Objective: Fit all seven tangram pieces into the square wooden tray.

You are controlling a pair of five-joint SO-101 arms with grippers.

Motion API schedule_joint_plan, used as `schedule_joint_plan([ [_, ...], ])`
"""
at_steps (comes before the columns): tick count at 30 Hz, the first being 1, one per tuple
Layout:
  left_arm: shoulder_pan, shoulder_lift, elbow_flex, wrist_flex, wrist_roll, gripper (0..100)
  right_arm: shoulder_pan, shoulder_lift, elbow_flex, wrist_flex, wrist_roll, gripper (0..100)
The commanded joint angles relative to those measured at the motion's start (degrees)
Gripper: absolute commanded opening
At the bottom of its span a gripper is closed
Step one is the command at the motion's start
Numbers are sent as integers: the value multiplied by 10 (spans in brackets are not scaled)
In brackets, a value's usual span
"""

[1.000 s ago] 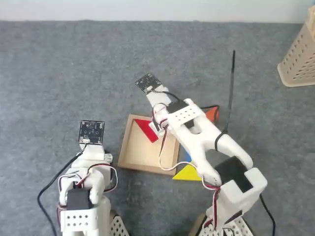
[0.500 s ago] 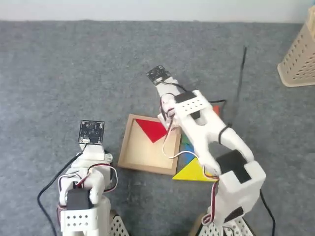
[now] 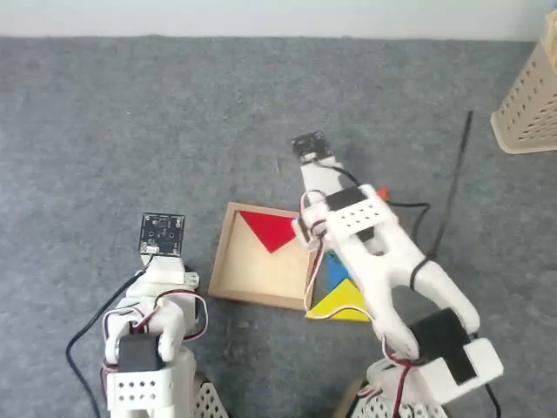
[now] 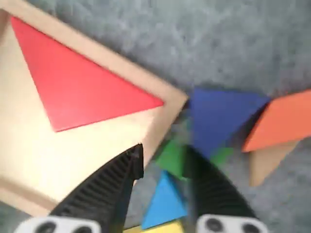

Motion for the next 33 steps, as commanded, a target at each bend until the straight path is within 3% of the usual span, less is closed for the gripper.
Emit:
schedule_joint_plan([
  [1,2,-11,-6,4,-2,17,-29,2,-11,4,-17,231],
  [9,2,-11,-6,4,-2,17,-34,40,-17,-2,-18,218],
  [16,2,-11,-6,4,-2,17,4,90,-60,-1,-18,61],
  [33,2,-11,-6,4,-2,17,141,160,-180,0,-14,56],
])
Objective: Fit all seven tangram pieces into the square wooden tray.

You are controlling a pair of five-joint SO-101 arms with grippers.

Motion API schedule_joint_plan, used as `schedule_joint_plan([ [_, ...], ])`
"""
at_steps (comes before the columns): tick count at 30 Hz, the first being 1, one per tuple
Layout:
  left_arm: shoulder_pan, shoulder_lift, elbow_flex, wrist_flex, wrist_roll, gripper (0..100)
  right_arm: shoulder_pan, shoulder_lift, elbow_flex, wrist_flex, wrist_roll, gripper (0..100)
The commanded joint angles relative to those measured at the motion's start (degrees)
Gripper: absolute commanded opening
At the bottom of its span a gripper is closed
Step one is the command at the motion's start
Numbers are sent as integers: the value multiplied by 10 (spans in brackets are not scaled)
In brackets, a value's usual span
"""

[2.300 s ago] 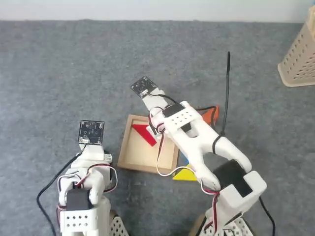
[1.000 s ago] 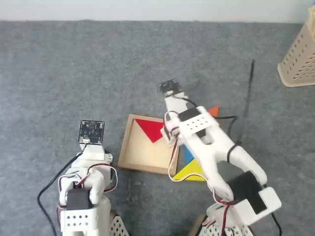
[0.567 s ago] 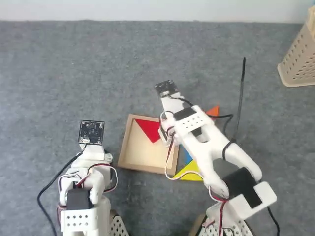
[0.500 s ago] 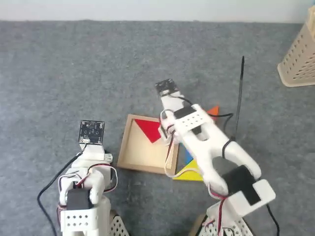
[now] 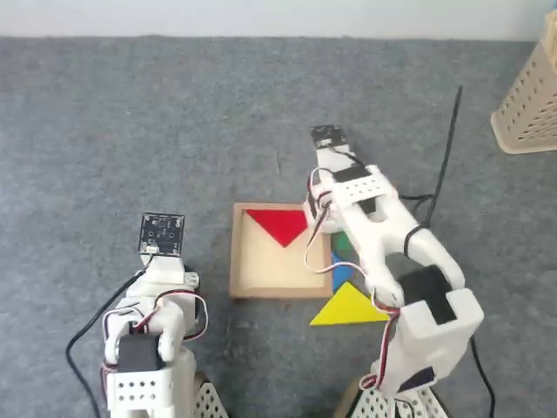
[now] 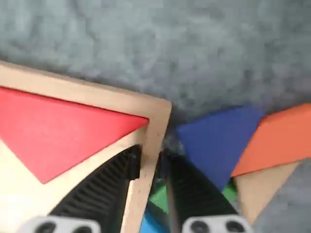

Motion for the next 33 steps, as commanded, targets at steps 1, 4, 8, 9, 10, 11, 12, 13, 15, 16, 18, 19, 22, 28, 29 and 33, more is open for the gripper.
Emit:
schedule_joint_plan([
  [1,3,-11,-6,4,-2,17,47,2,-50,0,-2,56],
  [4,3,-11,-6,4,-2,17,58,2,-69,-1,-2,59],
  [8,3,-11,-6,4,-2,17,52,-6,-78,10,0,61],
  [9,3,-11,-6,4,-2,17,46,-10,-83,22,8,65],
  [10,3,-11,-6,4,-2,17,41,-18,-85,36,23,78],
  [11,3,-11,-6,4,-2,17,36,-28,-89,50,33,95],
  [12,3,-11,-6,4,-2,17,32,-43,-89,58,39,115],
  [13,3,-11,-6,4,-2,17,28,-59,-85,65,40,133],
  [15,3,-11,-6,4,-2,17,24,-95,-76,80,40,159],
  [16,3,-11,-6,4,-2,17,24,-114,-68,86,40,164],
  [18,3,-11,-6,4,-2,17,26,-157,-40,91,42,154],
  [19,3,-11,-6,4,-2,17,27,-179,-19,93,43,148],
  [22,3,-11,-6,4,-2,17,25,-256,61,94,68,136],
  [28,3,-11,-6,4,-2,17,-15,-415,261,112,275,138],
  [29,3,-11,-6,4,-2,17,-23,-440,297,117,327,139],
  [33,3,-11,-6,4,-2,17,-66,-531,418,126,425,163],
])
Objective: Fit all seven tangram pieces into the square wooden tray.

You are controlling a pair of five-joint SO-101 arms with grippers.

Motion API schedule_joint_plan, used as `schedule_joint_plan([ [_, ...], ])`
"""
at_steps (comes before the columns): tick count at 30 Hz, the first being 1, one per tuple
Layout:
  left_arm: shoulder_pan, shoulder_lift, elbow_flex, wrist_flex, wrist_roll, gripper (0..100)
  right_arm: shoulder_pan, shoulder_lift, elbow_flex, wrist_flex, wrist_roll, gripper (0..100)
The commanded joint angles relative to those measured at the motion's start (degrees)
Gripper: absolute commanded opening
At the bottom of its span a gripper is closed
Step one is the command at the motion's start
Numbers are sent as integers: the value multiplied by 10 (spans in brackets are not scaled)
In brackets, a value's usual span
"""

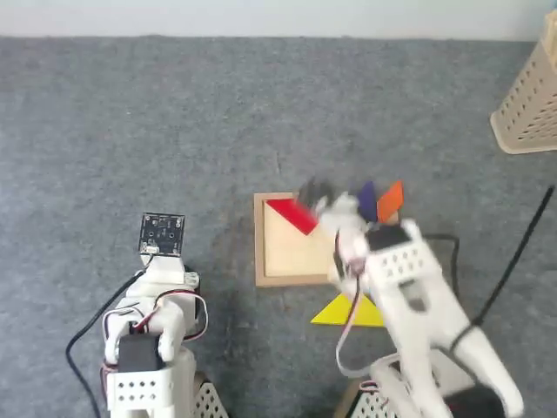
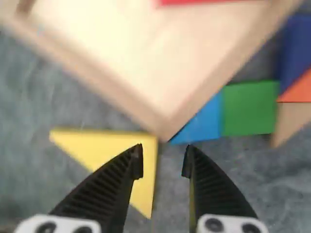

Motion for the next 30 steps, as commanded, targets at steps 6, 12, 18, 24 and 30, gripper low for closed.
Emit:
schedule_joint_plan([
  [6,2,-11,-6,4,-2,17,-91,-166,142,12,85,265],
  [12,2,-11,-6,4,-2,17,-77,-145,143,2,99,271],
  [18,2,-11,-6,4,-2,17,-77,-81,141,-37,127,271],
  [24,2,-11,-6,4,-2,17,-78,-7,105,-56,128,295],
  [30,2,-11,-6,4,-2,17,-76,42,92,-76,117,283],
])
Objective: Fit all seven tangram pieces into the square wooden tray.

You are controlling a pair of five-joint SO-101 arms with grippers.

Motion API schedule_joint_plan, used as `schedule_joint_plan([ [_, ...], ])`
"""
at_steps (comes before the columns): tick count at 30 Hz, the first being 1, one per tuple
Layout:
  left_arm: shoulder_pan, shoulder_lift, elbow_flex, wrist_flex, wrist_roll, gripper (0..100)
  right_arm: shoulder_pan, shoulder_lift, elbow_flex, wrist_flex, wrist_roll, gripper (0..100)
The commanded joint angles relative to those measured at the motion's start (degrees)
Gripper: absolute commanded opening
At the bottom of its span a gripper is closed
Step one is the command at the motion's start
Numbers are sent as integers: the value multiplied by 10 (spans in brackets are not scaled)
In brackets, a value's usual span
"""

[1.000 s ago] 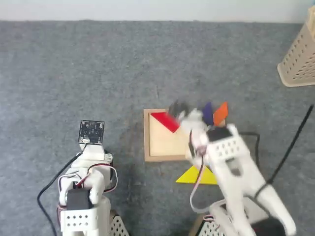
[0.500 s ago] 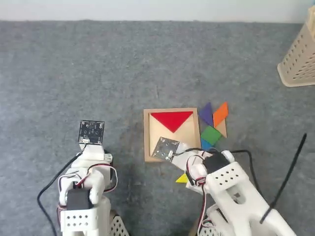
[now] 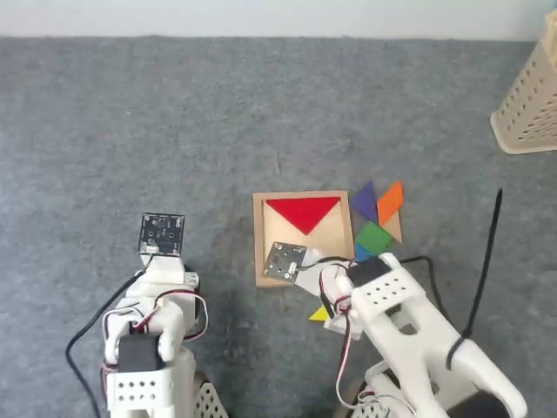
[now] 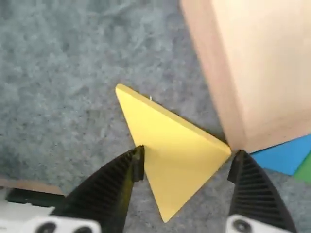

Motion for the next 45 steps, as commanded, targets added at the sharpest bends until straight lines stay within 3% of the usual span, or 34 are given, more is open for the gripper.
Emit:
schedule_joint_plan([
  [1,2,-11,-6,4,-2,17,7,43,-4,-29,-9,262],
  [6,2,-11,-6,4,-2,17,7,59,-4,-29,-15,132],
  [16,2,-11,-6,4,-2,17,62,55,-20,-22,-55,122],
  [21,2,-11,-6,4,-2,17,36,54,-22,-4,-52,142],
  [28,2,-11,-6,4,-2,17,-22,54,0,26,-25,265],
  [36,2,-11,-6,4,-2,17,28,-30,20,23,-20,265],
  [45,2,-11,-6,4,-2,17,11,-208,76,84,16,266],
])
